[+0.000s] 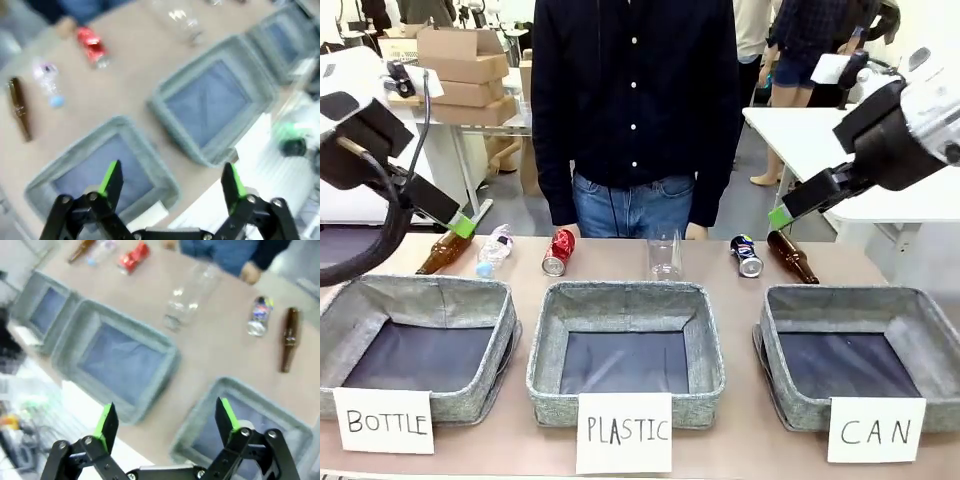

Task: Sort the can waste into the basket.
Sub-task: Pick up the can waste from the table and place it in the right Fabric basket.

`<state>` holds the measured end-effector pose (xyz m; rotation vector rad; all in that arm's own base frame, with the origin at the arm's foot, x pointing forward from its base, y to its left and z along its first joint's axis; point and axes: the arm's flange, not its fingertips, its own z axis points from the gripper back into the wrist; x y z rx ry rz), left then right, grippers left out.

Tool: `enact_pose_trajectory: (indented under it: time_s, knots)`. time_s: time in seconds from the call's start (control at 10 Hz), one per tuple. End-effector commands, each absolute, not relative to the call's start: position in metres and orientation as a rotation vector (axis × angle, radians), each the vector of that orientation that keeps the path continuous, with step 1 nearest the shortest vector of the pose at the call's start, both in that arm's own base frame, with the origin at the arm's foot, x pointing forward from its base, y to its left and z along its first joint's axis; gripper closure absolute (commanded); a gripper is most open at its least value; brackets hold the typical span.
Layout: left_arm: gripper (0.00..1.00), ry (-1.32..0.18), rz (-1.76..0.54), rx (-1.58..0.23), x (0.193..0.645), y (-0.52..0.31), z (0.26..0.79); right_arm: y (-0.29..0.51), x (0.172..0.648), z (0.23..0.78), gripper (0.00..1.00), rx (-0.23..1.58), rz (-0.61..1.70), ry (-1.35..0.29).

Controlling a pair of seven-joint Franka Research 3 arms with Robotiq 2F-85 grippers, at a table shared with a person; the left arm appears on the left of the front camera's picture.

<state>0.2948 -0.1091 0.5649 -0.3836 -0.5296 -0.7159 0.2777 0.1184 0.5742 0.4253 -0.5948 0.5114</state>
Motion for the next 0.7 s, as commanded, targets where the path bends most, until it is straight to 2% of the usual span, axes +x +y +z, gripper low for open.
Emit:
enact_pose_trajectory:
  time_s: [0.0, 0.1, 0.3, 0.4, 0.6]
  knots:
    - [0.00, -0.182, -0.835, -1.044, 0.306, -0.054, 0.578, 0.053, 0.286, 0.597, 0.00, 1.262, 0.161, -0.304]
    - [0.00, -0.075, -0.862, -1.439, 0.316, -0.019, 0.577, 0.023, 0.287, 0.596, 0.00, 1.412, -0.007, -0.263]
    - [0.00, -0.161, -0.702, -1.722, 0.334, 0.023, 0.563, -0.038, 0.286, 0.578, 0.00, 1.662, -0.171, -0.197]
    - [0.00, -0.207, -0.659, -1.806, 0.338, 0.037, 0.555, -0.057, 0.288, 0.564, 0.00, 1.679, -0.262, -0.147]
    - [0.00, -0.334, -0.528, -1.964, 0.343, 0.070, 0.536, -0.086, 0.288, 0.542, 0.00, 1.739, -0.366, -0.159]
